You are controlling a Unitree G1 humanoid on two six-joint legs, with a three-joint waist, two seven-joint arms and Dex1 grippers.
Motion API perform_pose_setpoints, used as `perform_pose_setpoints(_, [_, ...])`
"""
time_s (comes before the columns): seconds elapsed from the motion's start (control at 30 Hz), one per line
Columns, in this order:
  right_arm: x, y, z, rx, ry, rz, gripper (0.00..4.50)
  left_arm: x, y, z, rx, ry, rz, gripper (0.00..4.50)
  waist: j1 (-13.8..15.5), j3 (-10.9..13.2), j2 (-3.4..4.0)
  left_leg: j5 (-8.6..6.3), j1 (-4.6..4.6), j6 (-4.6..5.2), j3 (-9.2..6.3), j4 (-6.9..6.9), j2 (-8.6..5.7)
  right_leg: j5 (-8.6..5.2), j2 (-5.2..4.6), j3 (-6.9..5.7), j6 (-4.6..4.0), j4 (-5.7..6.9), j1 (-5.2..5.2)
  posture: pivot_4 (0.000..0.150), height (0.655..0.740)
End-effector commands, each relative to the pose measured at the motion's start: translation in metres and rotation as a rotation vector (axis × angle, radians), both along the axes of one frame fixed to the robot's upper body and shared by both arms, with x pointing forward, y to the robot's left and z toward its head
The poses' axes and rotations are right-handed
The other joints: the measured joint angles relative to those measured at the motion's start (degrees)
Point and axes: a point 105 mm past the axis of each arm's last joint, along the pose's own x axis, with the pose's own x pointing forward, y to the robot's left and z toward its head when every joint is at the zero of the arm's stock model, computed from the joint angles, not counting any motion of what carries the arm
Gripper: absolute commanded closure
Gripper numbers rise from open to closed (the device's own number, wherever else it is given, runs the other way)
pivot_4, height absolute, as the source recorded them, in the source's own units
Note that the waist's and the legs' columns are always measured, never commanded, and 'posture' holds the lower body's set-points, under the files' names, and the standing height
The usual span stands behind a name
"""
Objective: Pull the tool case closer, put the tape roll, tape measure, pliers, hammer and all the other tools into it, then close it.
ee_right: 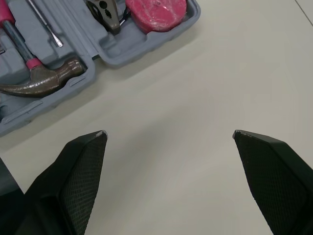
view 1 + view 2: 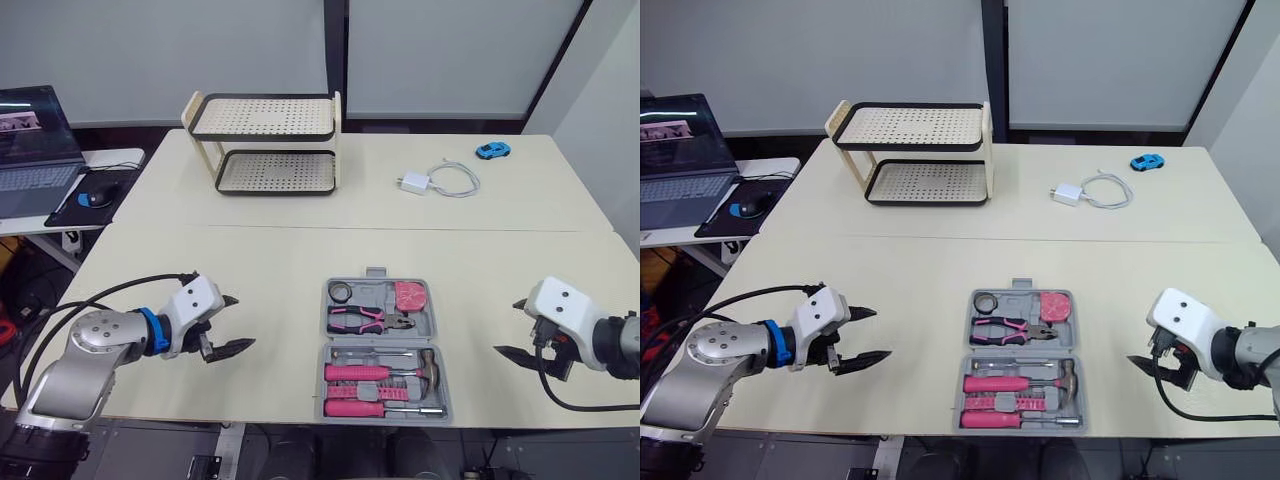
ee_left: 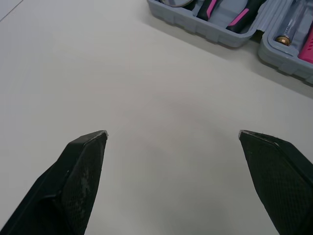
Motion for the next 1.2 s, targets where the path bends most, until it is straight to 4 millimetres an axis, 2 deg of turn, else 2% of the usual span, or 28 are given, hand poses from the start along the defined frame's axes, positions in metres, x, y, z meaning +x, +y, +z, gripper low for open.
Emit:
perform_pose_setpoints(0.03, [0.005, 0.010, 0.016, 0.306, 0.037, -0.102, 0.02, -0.006, -0.040, 0.010, -0.039, -0.069, -0.129, 0.00, 0.0, 0.0, -0.01, 0.00, 0.01, 0.00, -0.03, -0.01, 0.04, 0.03, 0.02, -0.05, -0.02, -0.12, 0.08, 0.150, 0.7400])
perform_pose_setpoints(0.1, [0.006, 0.018, 0.023, 0.500, 0.083, -0.127, 0.02, -0.016, -0.068, 0.012, -0.121, -0.061, -0.204, 0.00, 0.3, 0.0, -0.02, 0.00, -0.02, 0.00, -0.03, 0.00, 0.00, 0.09, 0.01, -0.03, -0.02, -0.22, 0.11, 0.150, 0.7400])
perform_pose_setpoints(0.17, [0.007, 0.024, 0.028, 0.639, 0.137, -0.133, 0.00, -0.029, -0.092, 0.011, -0.183, -0.028, -0.277, 0.38, 0.3, 0.0, -0.02, -0.01, -0.07, 0.01, -0.03, 0.01, 0.02, 0.09, 0.02, -0.04, -0.02, -0.30, 0.12, 0.150, 0.7400])
perform_pose_setpoints(0.2, [0.007, 0.025, 0.029, 0.672, 0.155, -0.135, 0.00, -0.033, -0.097, 0.010, -0.193, -0.016, -0.296, 0.61, 0.3, 0.0, -0.01, -0.02, -0.08, 0.03, 0.01, 0.00, -0.02, 0.09, 0.00, 0.00, -0.02, -0.31, 0.10, 0.150, 0.7400])
perform_pose_setpoints(0.33, [0.012, 0.026, 0.028, 0.825, 0.258, -0.174, 0.00, -0.048, -0.128, -0.006, -0.195, 0.032, -0.407, 1.90, 0.4, 0.0, 0.04, -0.03, -0.08, 0.06, 0.00, -0.03, 0.01, 0.09, 0.01, -0.03, -0.02, -0.32, 0.08, 0.150, 0.7400])
perform_pose_setpoints(0.53, [0.022, 0.031, 0.014, 0.902, 0.325, -0.217, 0.00, -0.051, -0.155, -0.034, -0.197, 0.067, -0.477, 4.00, 0.4, 0.0, 0.11, -0.04, -0.07, 0.09, 0.06, -0.01, -0.02, 0.09, 0.00, -0.02, -0.02, -0.29, 0.09, 0.150, 0.7400])
perform_pose_setpoints(0.6, [0.022, 0.034, 0.005, 0.903, 0.358, -0.224, 0.00, -0.051, -0.165, -0.039, -0.214, 0.070, -0.491, 4.48, 0.3, 0.0, 0.12, -0.04, -0.08, 0.09, 0.08, -0.02, 0.00, 0.09, 0.01, -0.02, -0.02, -0.29, 0.07, 0.150, 0.7400])
perform_pose_setpoints(0.83, [0.034, 0.034, -0.016, 0.947, 0.393, -0.284, 0.00, -0.056, -0.183, -0.054, -0.205, 0.101, -0.536, 4.48, 0.3, 0.0, 0.13, -0.04, -0.07, 0.09, 0.09, 0.01, -0.01, 0.09, 0.00, -0.01, -0.01, -0.28, 0.07, 0.150, 0.7400])
perform_pose_setpoints(1.2, [0.045, 0.040, -0.032, 0.985, 0.418, -0.312, 0.00, -0.067, -0.177, -0.079, -0.093, 0.180, -0.544, 4.48, 0.3, 0.0, 0.19, -0.04, -0.06, 0.09, 0.07, 0.02, -0.02, 0.09, 0.01, 0.00, 0.00, -0.26, 0.06, 0.150, 0.7400])
